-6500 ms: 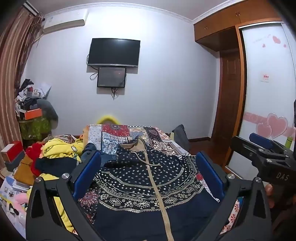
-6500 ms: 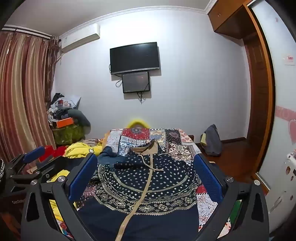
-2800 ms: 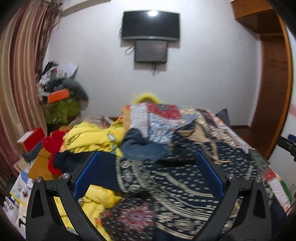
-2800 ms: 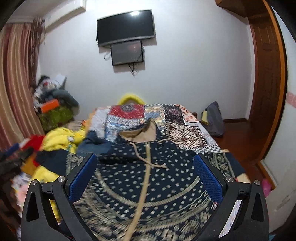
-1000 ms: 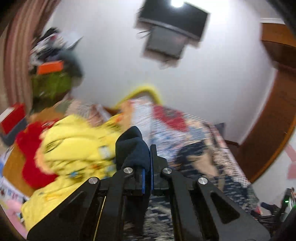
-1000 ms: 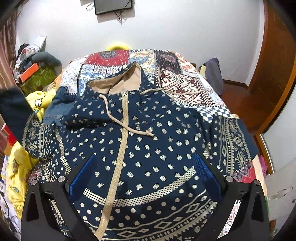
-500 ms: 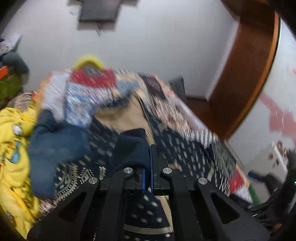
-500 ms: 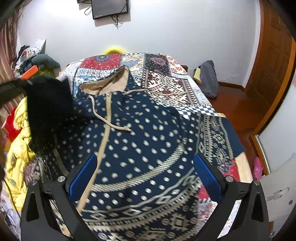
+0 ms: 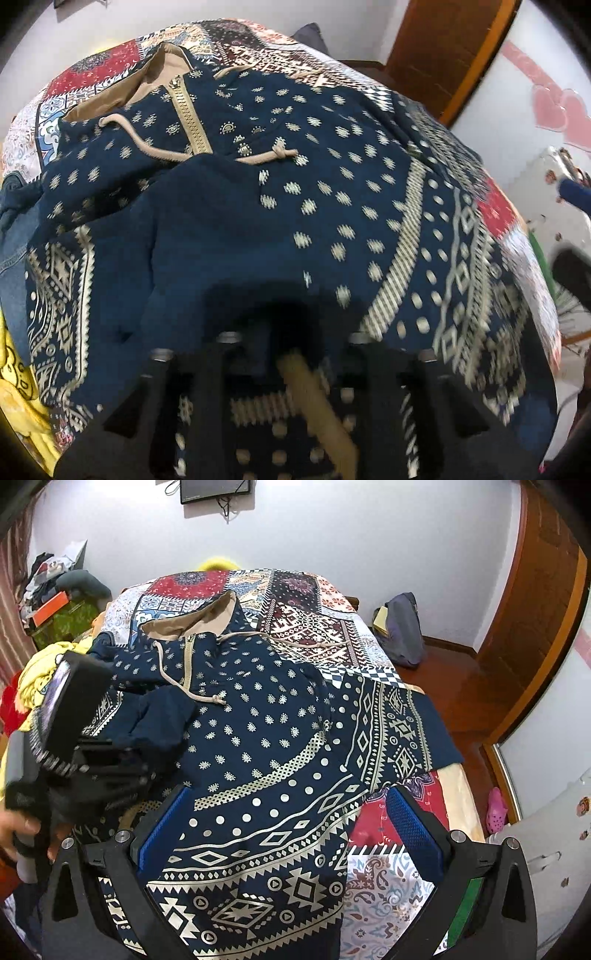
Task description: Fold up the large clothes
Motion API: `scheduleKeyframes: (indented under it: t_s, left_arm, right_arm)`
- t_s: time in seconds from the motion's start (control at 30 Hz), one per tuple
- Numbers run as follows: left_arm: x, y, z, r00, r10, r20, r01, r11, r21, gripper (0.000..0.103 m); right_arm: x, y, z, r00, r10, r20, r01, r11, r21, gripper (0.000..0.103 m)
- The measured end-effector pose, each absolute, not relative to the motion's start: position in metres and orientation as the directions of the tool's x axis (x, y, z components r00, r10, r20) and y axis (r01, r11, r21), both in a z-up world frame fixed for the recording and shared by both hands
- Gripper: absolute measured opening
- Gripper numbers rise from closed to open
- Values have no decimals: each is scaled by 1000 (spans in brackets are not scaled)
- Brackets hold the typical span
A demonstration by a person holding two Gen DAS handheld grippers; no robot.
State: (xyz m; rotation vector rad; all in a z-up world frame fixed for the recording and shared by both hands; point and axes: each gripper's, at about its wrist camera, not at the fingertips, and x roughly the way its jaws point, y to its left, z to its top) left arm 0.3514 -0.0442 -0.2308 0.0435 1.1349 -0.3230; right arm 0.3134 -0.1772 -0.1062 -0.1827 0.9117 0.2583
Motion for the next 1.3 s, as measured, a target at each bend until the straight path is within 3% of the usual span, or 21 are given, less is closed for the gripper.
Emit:
scheduleKeyframes:
  t_s: [0.07, 0.2, 0.3, 0.5, 0.77, 0.87, 1.07, 1.2, 1.3]
  left_arm:
    - [335, -30, -221, 400, -245, -883, 273, 952, -140, 58]
    - [310, 13, -197, 449, -246, -859, 234, 960, -152, 62]
    - [301, 58, -181, 517, -177, -838, 149, 982, -116, 69]
    - [290, 140, -180, 555, 6, -832, -37, 999, -18, 69]
    - [295, 185, -229, 491, 57, -869, -161, 987, -27, 69]
    - [296, 190, -247, 467, 44, -883, -168, 985, -40, 69]
    - [292, 193, -260, 479, 38, -877, -177, 983, -54, 74]
    - [289, 194, -262, 482, 36, -876, -187, 980, -63, 74]
    - [287, 191, -261, 479, 41, -877, -197, 979, -62, 74]
  right_arm:
    - [314, -170, -103, 588, 146, -795, -310, 949, -55, 103]
    - [315, -146, -98, 594, 164, -788, -353, 933, -72, 103]
    - [317, -120, -98, 592, 183, -785, -403, 911, -92, 103]
    - [320, -53, -117, 544, 215, -811, -529, 838, -133, 103]
    - [339, 25, -168, 446, 197, -873, -650, 742, -164, 99]
    - [343, 43, -187, 427, 166, -889, -675, 713, -191, 89]
    - [350, 46, -200, 362, 209, -908, -711, 692, -124, 51]
    - [359, 35, -193, 375, 211, -903, -679, 725, -113, 12]
    - [366, 20, -179, 387, 238, -891, -651, 755, -80, 10]
